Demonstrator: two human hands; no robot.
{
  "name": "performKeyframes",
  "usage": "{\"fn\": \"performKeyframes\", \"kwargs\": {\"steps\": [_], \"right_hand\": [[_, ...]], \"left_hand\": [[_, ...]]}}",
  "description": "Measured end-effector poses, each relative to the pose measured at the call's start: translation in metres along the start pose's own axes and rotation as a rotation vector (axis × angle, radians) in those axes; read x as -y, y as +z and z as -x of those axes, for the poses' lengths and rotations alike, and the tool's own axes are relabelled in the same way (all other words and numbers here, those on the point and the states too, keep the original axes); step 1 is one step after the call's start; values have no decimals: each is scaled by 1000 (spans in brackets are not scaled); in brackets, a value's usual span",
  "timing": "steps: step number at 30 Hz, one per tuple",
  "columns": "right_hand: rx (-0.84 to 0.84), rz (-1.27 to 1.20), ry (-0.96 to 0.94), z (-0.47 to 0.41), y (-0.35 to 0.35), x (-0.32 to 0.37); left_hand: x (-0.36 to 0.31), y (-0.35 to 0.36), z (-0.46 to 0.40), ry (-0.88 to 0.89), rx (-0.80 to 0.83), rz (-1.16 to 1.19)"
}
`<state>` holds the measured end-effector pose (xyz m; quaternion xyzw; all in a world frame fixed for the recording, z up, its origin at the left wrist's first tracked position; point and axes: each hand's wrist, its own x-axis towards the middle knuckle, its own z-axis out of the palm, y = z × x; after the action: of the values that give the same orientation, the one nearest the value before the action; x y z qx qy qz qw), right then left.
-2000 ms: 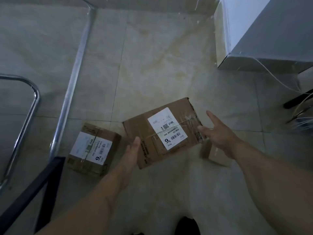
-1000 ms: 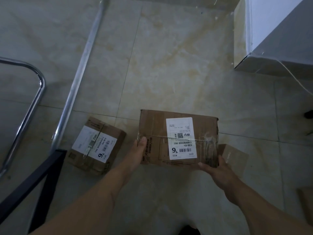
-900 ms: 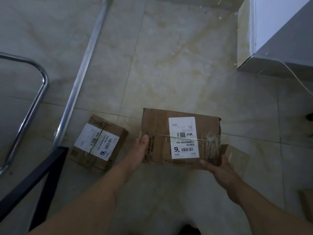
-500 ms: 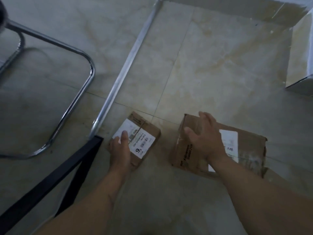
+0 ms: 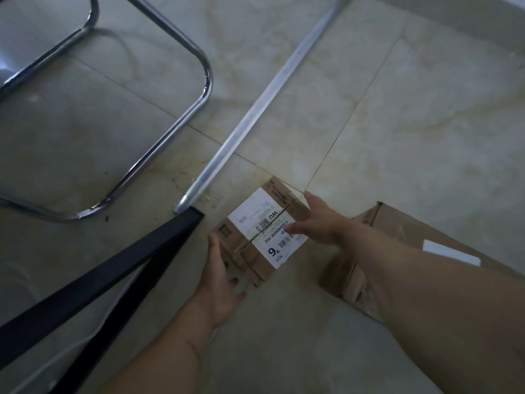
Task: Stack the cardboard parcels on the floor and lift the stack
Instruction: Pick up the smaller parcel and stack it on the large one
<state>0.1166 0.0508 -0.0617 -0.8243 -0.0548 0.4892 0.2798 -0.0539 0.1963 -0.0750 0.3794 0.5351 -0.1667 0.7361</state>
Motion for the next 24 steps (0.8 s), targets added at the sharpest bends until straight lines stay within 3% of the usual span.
{"fn": "performKeyframes", "kwargs": {"steps": [5,12,21,24], "right_hand": [[68,-137,-18,3,10,-4],[85,-278,-94,49,-4,5],[-112,-525,-155,137,-63,5],[-166,-615,-107,174,-91,-20]], "left_hand": [[-2,-5,-4,26,55,49],[-29,-3,31,106,51,-94],[-94,71,103,243,-18,-323],[-89,116,127,259,35,-400]]}}
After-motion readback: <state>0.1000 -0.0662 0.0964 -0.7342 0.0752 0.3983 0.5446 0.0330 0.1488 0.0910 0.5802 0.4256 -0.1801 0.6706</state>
